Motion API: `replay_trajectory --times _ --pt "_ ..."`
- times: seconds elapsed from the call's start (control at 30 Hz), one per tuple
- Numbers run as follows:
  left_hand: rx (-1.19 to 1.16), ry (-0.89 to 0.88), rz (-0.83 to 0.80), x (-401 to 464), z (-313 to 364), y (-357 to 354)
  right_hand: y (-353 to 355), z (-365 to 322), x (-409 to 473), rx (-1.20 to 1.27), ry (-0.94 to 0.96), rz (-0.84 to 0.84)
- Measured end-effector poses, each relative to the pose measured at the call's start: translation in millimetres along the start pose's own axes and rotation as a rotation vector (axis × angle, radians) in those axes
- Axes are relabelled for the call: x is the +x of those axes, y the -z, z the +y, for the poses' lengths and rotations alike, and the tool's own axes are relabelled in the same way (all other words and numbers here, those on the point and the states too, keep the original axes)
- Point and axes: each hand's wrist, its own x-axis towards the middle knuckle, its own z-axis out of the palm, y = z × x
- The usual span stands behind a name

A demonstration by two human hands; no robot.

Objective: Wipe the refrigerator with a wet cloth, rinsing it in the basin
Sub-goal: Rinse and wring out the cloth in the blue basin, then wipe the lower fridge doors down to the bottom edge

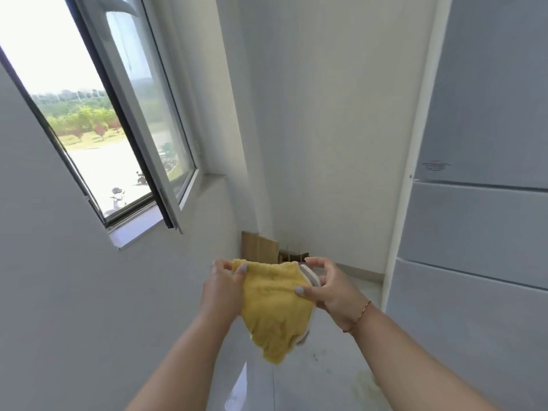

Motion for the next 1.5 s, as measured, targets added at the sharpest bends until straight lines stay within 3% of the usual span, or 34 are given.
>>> replay_trajectory --times 0.13,0.27,0.33,0.4,0.5,0.7,0.9,0.97,1.03,1.1,1.17,1.2,1.3,1.37,1.5 --pt "-0.259 0.133 -0.134 -11.2 32.4 -69.1 73.8 -4.5 -16.7 0.014 -0.003 0.061" --pt "-0.497 0.271 -0.625 -20.4 55.5 -109.8 137.2 -10.4 -35.9 -0.135 -0.024 0.052" --pt "-0.478 0.244 -0.76 -29.6 67.1 -139.5 171.0 -10.6 -45.1 -0.295 -0.007 0.11" --pt "-0.432 0.217 -0.803 -39.8 77.1 -170.1 199.6 -11.5 -50.7 -0.435 0.023 0.198" --pt "-0.393 0.153 -0.812 -49.4 94.5 -220.6 246.1 -13.9 -58.5 -0.412 0.03 0.276" --pt "-0.302 -0.002 -0.678 -55.2 98.7 -259.7 290.9 -8.8 -66.4 -0.426 -0.014 0.277" --pt "0.011 -0.217 -0.647 -59.5 101.8 -308.5 332.8 9.9 -68.4 -0.834 -0.071 0.405" --pt "0.12 -0.336 -0.673 -54.0 99.1 -323.3 343.7 18.1 -67.4 -0.868 -0.054 0.421" --pt "0.128 -0.387 -0.725 -49.1 97.3 -337.1 357.5 23.5 -70.1 -0.711 -0.055 0.41" --pt "0.035 -0.352 -0.811 -49.7 96.9 -354.9 369.1 27.2 -76.3 -0.217 -0.053 0.408" --pt "-0.042 -0.308 -0.808 -52.4 98.6 -376.3 376.6 38.2 -78.9 0.391 -0.038 0.337" --pt "-0.079 -0.284 -0.794 -54.4 99.3 -388.0 374.5 47.0 -79.3 0.568 -0.078 0.285" --pt "-0.139 -0.201 -0.761 -54.8 92.6 -415.5 352.0 77.3 -75.4 0.716 -0.174 0.24" --pt "-0.18 -0.101 -0.787 -48.3 86.0 -429.8 343.0 94.0 -68.5 0.721 -0.21 0.389" --pt "-0.28 0.138 -0.991 -49.2 68.9 -454.1 362.1 111.8 -66.5 0.718 -0.206 0.72"
